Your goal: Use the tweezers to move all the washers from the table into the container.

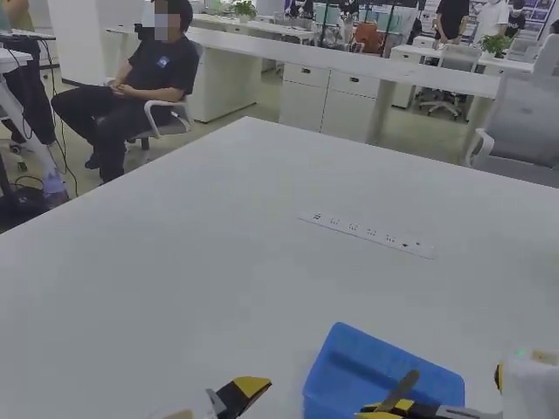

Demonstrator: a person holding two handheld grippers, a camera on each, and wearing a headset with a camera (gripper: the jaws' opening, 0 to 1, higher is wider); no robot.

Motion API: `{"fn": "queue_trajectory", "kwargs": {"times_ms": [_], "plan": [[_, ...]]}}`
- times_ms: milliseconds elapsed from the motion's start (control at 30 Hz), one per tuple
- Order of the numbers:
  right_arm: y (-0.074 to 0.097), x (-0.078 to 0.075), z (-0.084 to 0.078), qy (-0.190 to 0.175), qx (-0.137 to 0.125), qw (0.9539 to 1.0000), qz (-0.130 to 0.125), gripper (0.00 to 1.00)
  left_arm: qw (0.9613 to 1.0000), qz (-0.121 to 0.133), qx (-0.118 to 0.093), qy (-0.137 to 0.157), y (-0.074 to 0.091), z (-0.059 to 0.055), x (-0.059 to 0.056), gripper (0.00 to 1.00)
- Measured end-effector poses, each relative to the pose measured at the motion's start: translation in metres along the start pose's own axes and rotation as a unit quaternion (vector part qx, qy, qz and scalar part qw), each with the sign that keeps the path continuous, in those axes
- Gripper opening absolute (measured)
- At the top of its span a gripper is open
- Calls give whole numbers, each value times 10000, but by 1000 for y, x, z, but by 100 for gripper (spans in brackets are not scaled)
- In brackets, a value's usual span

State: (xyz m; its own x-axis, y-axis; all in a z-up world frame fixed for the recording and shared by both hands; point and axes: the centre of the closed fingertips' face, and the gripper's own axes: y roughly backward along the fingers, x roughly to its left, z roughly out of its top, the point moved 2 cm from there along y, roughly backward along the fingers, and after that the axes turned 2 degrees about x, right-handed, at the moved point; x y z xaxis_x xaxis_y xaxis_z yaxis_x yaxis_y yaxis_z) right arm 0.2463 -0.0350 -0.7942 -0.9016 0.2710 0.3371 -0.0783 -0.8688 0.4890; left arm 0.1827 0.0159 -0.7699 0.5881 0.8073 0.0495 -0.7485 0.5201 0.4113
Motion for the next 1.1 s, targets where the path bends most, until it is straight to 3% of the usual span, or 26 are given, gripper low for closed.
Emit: {"fn": "queue_trajectory", "kwargs": {"times_ms": [333, 700, 933, 1100], "plan": [[-8, 13, -33, 42, 377, 9992, 101, 3, 10000, 3, -6, 10, 0, 1, -1, 81], [-12, 23, -41, 555, 580, 9967, 134, 4, 10000, 11, -1, 7, 0, 1, -1, 81], [-12, 32, -44, 1041, 631, 9924, 164, 4, 10000, 9, -2, -10, 0, 1, -1, 81], [-11, 37, -47, 1733, 784, 9816, 167, 4, 10000, 10, 5, -11, -1, 0, 0, 81]]}}
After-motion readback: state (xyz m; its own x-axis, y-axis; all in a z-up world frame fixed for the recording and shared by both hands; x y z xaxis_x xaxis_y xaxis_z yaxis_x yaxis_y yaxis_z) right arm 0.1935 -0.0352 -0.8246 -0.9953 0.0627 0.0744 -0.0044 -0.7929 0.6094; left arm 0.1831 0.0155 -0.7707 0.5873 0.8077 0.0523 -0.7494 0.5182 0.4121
